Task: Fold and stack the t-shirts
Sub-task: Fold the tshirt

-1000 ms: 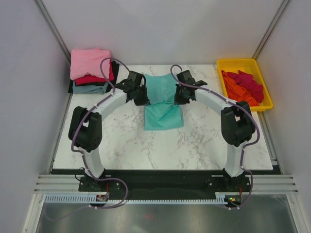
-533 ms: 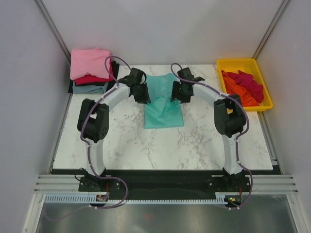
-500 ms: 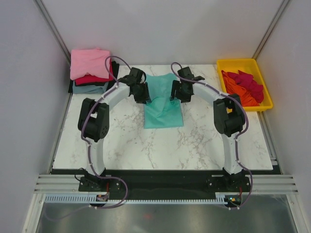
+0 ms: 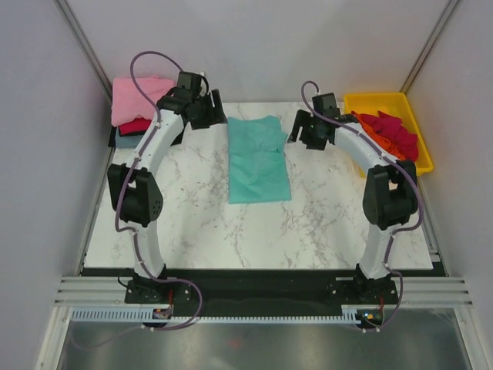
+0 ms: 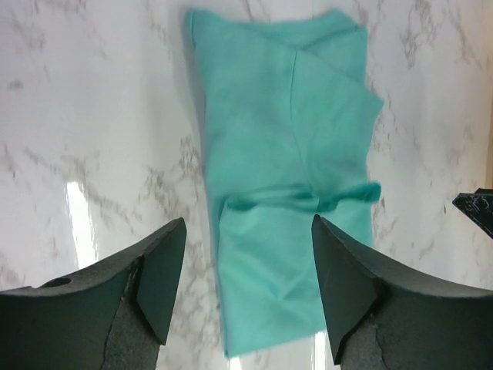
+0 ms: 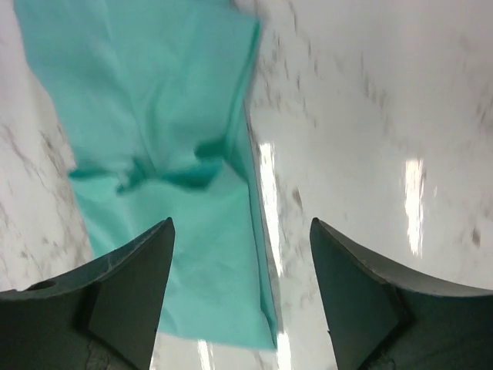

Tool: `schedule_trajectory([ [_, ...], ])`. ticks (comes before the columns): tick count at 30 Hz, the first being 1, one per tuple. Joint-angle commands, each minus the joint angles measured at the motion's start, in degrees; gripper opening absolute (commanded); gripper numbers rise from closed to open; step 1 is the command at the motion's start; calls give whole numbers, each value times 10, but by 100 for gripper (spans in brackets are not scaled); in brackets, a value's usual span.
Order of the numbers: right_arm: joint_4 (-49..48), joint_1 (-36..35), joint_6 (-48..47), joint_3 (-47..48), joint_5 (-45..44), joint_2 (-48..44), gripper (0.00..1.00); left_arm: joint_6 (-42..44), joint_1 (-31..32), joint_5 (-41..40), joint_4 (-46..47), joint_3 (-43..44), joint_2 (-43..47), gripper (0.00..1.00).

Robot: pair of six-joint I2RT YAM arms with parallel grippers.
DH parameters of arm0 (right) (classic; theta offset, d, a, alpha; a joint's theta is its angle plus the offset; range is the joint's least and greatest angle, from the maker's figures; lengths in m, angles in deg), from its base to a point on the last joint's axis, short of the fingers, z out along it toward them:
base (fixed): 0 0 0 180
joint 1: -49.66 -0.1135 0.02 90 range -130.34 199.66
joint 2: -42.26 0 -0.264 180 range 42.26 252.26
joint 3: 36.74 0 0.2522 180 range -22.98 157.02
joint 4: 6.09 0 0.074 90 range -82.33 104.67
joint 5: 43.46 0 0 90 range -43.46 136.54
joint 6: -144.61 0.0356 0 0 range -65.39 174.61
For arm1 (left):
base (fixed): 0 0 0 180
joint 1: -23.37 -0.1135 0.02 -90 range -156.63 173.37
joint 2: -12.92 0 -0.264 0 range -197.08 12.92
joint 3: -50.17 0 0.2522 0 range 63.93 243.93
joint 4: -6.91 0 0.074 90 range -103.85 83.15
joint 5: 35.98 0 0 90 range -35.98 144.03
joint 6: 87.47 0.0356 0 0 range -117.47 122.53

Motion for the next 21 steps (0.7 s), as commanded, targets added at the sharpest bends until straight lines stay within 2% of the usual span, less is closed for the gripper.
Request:
schedule_trajectory([
  [1, -70, -19, -4, -193, 60, -100, 79, -3, 8, 12, 13, -152, 106, 73],
  [2, -92, -27, -3, -226, 67, -113, 79, -11, 8, 40, 70, -258, 164, 72],
  [3, -103, -32, -2, -284, 89, -136, 79, -21, 9, 51, 95, -308, 190, 72],
  [5, -133, -40, 0, -334, 109, -156, 77, -43, 9, 74, 137, -433, 237, 72],
  [7, -146, -50, 3, -387, 118, -178, 76, -61, 10, 90, 183, -528, 292, 72],
  [10, -168, -57, 9, -430, 124, -189, 75, -81, 11, 116, 238, -624, 342, 72],
  [16, -204, -58, 22, -460, 130, -171, 67, -121, 13, 157, 342, -748, 375, 70],
  [21, -210, -65, 30, -469, 132, -162, 55, -145, 14, 178, 390, -785, 355, 69],
])
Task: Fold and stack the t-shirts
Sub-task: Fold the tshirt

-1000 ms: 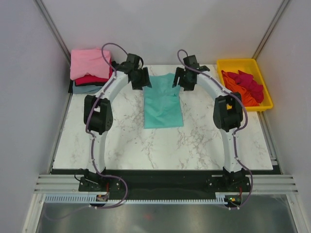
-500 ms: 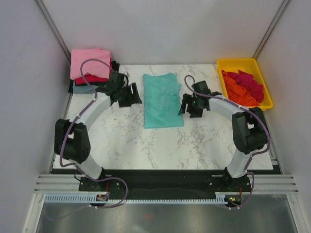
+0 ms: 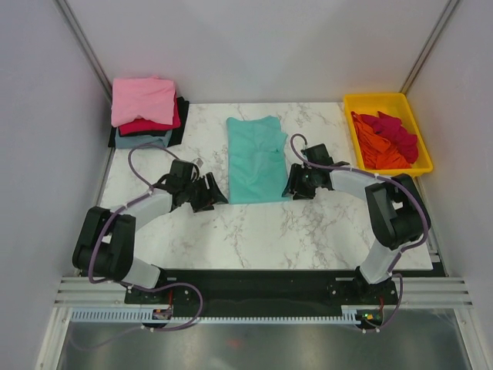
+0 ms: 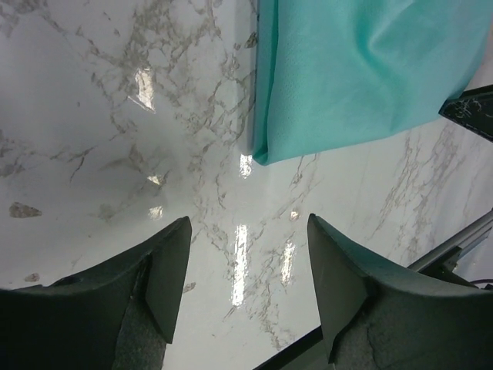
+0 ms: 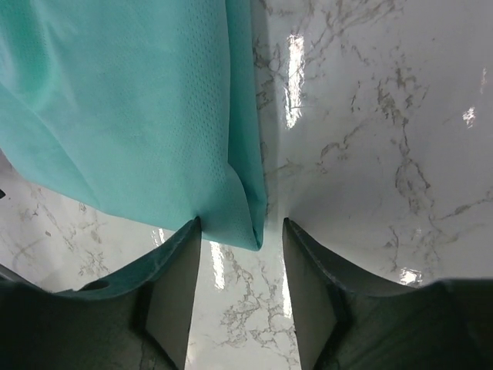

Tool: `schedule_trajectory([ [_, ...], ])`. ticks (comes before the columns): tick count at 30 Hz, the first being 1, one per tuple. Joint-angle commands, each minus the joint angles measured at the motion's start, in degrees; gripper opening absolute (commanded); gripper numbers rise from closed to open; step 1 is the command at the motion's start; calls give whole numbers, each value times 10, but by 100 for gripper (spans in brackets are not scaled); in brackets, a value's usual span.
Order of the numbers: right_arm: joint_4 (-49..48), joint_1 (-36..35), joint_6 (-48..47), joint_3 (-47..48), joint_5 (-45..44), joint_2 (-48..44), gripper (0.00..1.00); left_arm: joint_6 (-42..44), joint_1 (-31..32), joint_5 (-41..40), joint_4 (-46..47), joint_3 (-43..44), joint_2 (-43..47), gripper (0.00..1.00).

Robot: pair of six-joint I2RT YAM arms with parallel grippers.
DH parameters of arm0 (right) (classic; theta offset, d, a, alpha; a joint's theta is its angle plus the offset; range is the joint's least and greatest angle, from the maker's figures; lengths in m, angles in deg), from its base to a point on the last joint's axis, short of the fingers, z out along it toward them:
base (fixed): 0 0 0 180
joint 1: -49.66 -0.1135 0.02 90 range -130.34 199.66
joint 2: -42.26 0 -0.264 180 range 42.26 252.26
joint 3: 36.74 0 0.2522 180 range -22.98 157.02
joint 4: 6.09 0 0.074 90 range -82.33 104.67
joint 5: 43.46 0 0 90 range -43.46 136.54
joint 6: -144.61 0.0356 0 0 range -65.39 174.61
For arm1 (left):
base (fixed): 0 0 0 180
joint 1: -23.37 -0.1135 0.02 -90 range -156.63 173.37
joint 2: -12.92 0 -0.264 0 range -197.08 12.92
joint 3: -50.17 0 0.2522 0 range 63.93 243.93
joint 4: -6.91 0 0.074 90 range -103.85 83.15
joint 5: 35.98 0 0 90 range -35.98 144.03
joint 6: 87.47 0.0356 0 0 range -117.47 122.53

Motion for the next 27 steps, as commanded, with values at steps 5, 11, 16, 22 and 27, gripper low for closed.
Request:
schedule_trajectory([
  [5, -38, -15, 14, -20, 5, 10, 36, -57, 14, 49, 137, -30, -32, 67],
  [11, -45, -15, 16, -22, 7, 21, 27, -74, 34, 38, 169, -40, -63, 62],
  [16, -45, -15, 13, -18, 8, 23, 24, -76, 38, -20, 168, -58, -48, 59],
  [22, -45, -15, 12, -18, 12, 30, 20, -82, 38, -53, 169, -59, -57, 54],
  [27, -45, -15, 10, -18, 12, 31, 18, -89, 38, -74, 170, -51, -72, 53],
])
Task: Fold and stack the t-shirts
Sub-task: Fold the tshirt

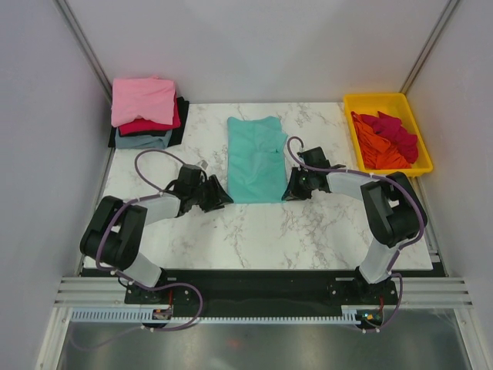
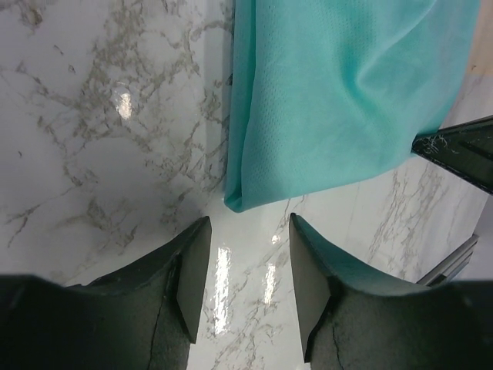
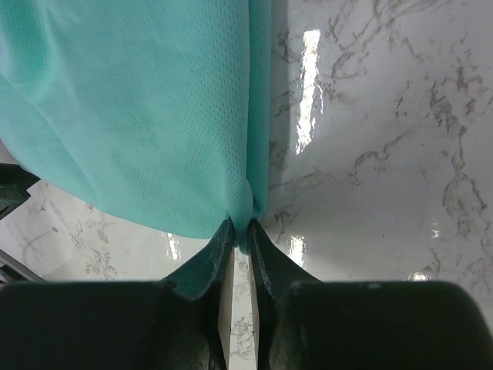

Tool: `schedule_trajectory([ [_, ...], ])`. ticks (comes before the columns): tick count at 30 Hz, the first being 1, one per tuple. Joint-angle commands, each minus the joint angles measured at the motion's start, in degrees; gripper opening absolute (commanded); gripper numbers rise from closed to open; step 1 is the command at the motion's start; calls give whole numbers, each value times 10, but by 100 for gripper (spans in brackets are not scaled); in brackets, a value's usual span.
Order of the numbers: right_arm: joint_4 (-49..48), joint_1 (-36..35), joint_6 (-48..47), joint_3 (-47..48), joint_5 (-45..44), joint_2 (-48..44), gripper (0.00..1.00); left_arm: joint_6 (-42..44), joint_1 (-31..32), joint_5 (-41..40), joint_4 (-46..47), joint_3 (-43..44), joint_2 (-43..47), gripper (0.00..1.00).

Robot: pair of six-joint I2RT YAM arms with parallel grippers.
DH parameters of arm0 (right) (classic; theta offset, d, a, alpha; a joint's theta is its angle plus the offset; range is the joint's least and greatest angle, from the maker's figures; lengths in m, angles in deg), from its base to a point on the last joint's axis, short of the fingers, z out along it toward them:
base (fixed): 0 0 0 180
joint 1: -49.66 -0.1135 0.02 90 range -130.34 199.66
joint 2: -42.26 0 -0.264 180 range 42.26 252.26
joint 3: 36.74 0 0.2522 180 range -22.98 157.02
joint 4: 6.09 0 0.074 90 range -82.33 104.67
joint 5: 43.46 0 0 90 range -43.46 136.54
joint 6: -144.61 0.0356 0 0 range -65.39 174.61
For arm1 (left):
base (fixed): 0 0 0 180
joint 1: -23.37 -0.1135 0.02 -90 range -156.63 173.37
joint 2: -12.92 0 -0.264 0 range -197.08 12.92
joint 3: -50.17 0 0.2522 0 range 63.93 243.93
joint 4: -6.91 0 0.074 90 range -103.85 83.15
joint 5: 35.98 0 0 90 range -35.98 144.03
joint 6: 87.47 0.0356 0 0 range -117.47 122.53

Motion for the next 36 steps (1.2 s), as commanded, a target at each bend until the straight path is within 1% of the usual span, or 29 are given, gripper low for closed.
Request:
schedule_trajectory([
  [1, -3, -2, -5, -1, -6, 15, 18, -11, 1, -47, 5, 0, -28, 53],
  [5, -3, -1, -5, 3, -5, 18, 17, -15, 6, -29, 20, 8, -48, 47],
  [6, -3, -1, -5, 3, -4, 19, 16, -16, 7, -29, 23, 6, -49, 42],
  [8, -2, -1, -6, 3, -3, 22, 15, -17, 10, -29, 34, 2, -49, 37],
  [11, -3, -1, -8, 3, -3, 22, 14, -23, 12, -27, 46, -9, -50, 24],
  [12, -3, -1, -10, 2, -3, 22, 13, -23, 13, -23, 52, -10, -51, 17],
  [14, -2, -1, -12, -1, -4, 20, 11, -22, 14, -20, 52, -9, -51, 10],
  [15, -3, -1, -12, -2, -5, 18, 10, -18, 16, -19, 48, -5, -45, 2],
  [18, 3, 0, -6, -10, -12, -2, 0, -14, 21, -23, 23, -2, -11, 2],
  [21, 9, 1, 6, -27, -15, -28, 0, -15, 27, -27, -4, -5, 25, 2],
  [24, 24, 1, 17, -56, -14, -80, 0, -26, 47, -38, -44, -18, 84, 2],
  [28, 53, -6, 34, -112, -15, -194, 0, -52, 98, -63, -103, -43, 174, 2],
  [29, 60, -8, 35, -120, -16, -214, 0, -65, 109, -70, -137, -47, 221, 2],
  [30, 80, -9, 45, -127, -15, -256, 0, -72, 133, -90, -155, -47, 244, 2],
  [31, 91, -16, 49, -141, -14, -278, 0, -80, 144, -98, -179, -47, 271, 2],
  [32, 102, -20, 56, -145, -15, -300, 0, -95, 156, -105, -219, -40, 316, 2],
  [33, 124, -28, 68, -149, -16, -345, 0, -104, 180, -122, -240, -35, 341, 2],
  [35, 145, -31, 82, -149, -20, -384, 0, -124, 196, -134, -288, -19, 378, 2],
  [36, 171, -32, 86, -134, -27, -409, 0, -128, 198, -133, -304, -13, 404, 2],
])
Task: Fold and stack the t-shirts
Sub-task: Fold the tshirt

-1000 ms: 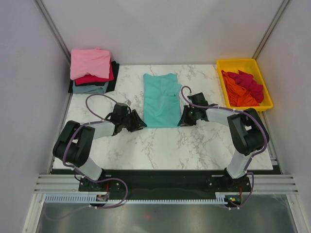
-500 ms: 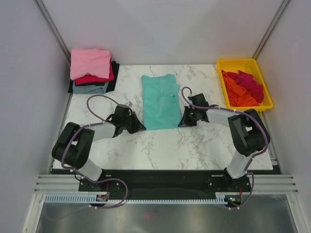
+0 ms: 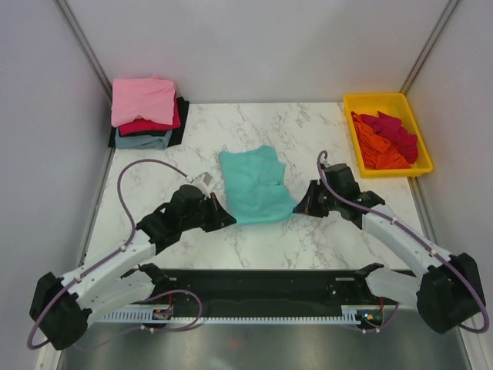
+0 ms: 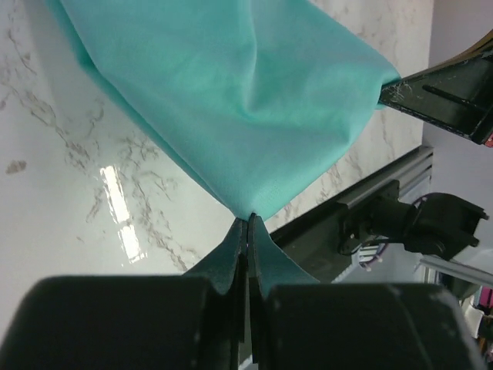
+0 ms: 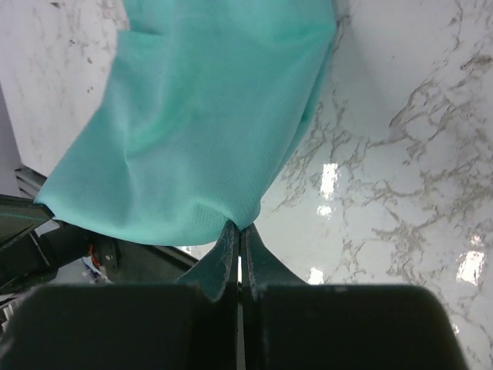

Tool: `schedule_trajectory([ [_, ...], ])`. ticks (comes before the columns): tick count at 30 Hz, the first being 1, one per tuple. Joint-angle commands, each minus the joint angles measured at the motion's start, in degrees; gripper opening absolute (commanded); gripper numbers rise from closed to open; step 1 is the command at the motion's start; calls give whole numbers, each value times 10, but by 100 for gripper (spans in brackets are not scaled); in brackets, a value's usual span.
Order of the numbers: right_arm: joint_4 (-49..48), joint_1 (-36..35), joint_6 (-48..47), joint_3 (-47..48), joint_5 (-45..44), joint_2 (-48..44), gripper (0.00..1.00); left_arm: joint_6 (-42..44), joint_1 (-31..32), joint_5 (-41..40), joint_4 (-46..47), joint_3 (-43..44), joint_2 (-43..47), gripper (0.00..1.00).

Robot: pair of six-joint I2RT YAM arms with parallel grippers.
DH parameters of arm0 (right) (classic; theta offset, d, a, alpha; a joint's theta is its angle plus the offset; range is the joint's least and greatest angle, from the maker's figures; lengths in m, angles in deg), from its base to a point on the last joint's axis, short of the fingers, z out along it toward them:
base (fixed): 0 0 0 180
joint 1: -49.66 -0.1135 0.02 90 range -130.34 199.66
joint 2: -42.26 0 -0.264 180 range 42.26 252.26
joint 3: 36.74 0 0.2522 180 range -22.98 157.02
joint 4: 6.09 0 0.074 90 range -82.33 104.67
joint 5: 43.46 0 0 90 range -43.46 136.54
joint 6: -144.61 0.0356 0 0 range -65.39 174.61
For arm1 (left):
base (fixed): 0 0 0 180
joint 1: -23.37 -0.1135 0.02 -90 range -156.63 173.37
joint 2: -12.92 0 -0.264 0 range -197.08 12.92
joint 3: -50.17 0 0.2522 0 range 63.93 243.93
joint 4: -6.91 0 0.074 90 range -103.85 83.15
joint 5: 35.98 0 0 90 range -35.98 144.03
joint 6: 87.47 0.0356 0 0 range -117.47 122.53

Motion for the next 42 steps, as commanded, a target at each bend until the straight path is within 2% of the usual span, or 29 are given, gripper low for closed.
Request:
schedule_trajectory([
  [1, 74, -6, 34, 23, -17, -60, 0, -53, 14, -42, -113, 33, 58, 2],
  [6, 114, -6, 16, 100, -30, -28, 0, -40, 13, -62, -183, 105, 52, 2],
  [11, 121, -6, -19, 189, -47, 46, 0, -5, -2, -83, -208, 173, -16, 2],
  [24, 131, 3, -77, 394, -48, 273, 0, 91, -143, 21, -204, 284, -179, 2],
  [32, 139, 25, -95, 499, -39, 389, 0, 149, -193, 57, -198, 374, -306, 2],
  [37, 155, 40, -95, 614, -24, 478, 0, 162, -231, 107, -199, 456, -398, 2],
  [42, 182, 50, -87, 764, 3, 595, 0, 174, -263, 96, -200, 527, -491, 2],
])
